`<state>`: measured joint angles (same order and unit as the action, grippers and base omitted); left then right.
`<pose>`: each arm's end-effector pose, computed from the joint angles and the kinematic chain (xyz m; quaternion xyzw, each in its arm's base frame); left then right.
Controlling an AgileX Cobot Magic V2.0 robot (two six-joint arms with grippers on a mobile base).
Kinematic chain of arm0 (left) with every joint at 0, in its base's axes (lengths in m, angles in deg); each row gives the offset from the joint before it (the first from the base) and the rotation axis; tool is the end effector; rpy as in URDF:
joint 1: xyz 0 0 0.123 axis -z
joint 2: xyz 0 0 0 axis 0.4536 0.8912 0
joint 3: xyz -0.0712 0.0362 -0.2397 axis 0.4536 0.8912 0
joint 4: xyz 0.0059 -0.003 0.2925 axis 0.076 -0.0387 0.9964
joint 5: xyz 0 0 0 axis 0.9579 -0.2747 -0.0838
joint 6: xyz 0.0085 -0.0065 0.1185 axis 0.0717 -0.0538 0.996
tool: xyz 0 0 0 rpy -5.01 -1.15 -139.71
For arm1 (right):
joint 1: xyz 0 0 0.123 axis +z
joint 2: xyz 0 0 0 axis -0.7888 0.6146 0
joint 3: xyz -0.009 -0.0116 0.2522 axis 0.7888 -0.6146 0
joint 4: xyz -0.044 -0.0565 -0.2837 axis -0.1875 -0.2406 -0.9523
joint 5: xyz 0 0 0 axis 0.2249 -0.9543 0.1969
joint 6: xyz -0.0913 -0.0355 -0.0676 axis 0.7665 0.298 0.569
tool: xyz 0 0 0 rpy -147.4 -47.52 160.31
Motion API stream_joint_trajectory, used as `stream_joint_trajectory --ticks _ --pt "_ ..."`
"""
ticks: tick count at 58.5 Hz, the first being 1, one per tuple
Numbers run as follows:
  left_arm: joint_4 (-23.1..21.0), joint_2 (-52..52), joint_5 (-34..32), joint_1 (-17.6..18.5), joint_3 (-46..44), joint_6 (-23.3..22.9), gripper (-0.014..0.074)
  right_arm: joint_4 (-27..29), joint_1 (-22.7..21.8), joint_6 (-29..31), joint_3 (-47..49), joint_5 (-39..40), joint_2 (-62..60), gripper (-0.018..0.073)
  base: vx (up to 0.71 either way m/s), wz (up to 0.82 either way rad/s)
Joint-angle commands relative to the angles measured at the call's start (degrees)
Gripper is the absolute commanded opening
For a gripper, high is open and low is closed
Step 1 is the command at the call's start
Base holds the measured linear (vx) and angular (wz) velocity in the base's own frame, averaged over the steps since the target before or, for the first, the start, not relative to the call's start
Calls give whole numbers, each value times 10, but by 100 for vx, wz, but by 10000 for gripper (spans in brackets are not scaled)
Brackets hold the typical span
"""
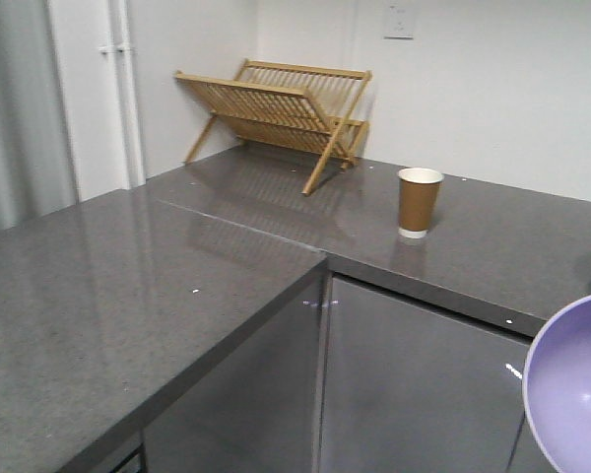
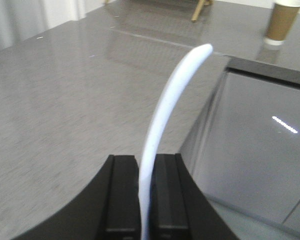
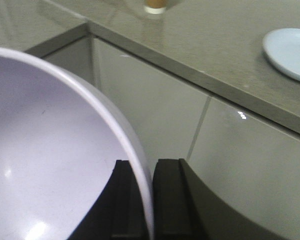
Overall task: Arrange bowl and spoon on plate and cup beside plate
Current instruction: 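Drive the base to the counter with the paper cup and plate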
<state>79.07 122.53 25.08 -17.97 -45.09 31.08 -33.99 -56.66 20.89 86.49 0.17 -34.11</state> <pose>0.2378 -0.0377 0.3389 0.0453 0.8093 -0.0592 0.5826 0.2321 -0.0103 0.3512 -0.0121 0.8550 -0.0077 0.5185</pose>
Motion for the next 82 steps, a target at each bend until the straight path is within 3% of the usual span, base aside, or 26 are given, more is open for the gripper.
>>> stream_joint_trajectory --ticks 1,39,82 --pt "-3 -3 -49 1 -16 -3 4 1 -1 3 16 47 -2 -12 17 -61" --pt "-3 -3 -49 1 -16 -3 4 1 -1 3 16 47 -2 -12 18 -53" --pt "-3 -3 -49 1 -16 -3 4 1 -1 3 16 47 -2 -12 29 -14"
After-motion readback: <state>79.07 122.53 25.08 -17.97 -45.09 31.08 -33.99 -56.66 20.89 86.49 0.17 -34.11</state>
